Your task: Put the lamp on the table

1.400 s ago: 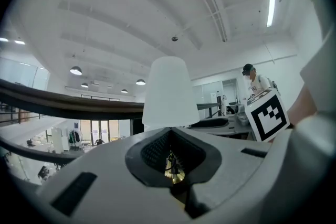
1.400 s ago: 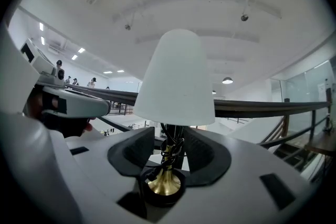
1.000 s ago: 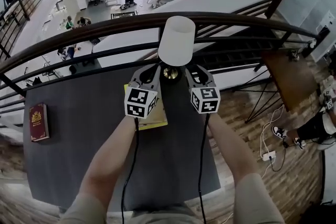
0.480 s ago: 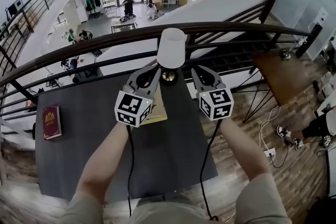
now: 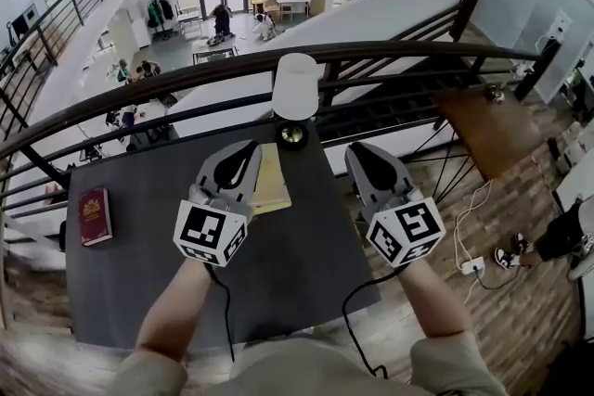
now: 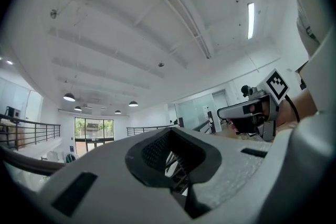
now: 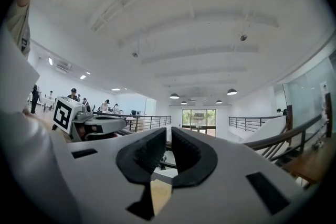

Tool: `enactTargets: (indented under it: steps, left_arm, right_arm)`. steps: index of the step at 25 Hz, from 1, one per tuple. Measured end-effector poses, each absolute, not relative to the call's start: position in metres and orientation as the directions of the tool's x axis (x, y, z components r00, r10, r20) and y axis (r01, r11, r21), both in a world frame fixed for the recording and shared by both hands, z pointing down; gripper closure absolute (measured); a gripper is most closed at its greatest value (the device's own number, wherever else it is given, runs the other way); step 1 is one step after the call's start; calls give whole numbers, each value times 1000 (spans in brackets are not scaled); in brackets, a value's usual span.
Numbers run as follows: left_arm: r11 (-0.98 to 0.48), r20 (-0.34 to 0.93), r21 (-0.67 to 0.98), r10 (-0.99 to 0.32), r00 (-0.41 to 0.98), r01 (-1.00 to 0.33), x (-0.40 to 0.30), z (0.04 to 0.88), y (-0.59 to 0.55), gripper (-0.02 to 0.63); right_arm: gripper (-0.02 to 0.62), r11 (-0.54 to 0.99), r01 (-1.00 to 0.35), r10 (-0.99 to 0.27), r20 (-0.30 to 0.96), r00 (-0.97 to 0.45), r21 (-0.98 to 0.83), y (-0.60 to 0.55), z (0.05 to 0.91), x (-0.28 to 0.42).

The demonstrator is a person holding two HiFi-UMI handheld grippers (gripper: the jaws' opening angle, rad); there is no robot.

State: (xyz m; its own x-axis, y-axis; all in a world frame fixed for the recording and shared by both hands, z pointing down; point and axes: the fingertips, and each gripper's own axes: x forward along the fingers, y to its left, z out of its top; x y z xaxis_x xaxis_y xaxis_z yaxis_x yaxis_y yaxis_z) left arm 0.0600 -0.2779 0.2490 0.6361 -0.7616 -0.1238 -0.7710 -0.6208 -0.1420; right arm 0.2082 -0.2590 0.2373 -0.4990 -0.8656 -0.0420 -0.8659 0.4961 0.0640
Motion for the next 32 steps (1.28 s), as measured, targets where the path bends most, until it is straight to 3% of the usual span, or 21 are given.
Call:
enactTargets:
  steps: [5,12,23,32]
  left_arm:
    - [-579,-195,-214,-764,616,-786,59,236,-236,600]
    - [-577,-245,-162,-762,600,-800,68,247,-185,601]
    - [-544,-104,-120,-825,555,-831,65,301,-166,600]
    - [-534,-86,-107,-835,543,-839,63,304,-166,600]
  right_arm:
    - [566,486,-870,-869,-63,-491,82,-221,240,199]
    - [566,478,-858,-870,-36,-492,187,-180,261,179]
    - [594,495,-854,-862,-31,-505,159,-161,280,182]
    - [594,527,-827,-841,-15,-540,195,-151,288,171]
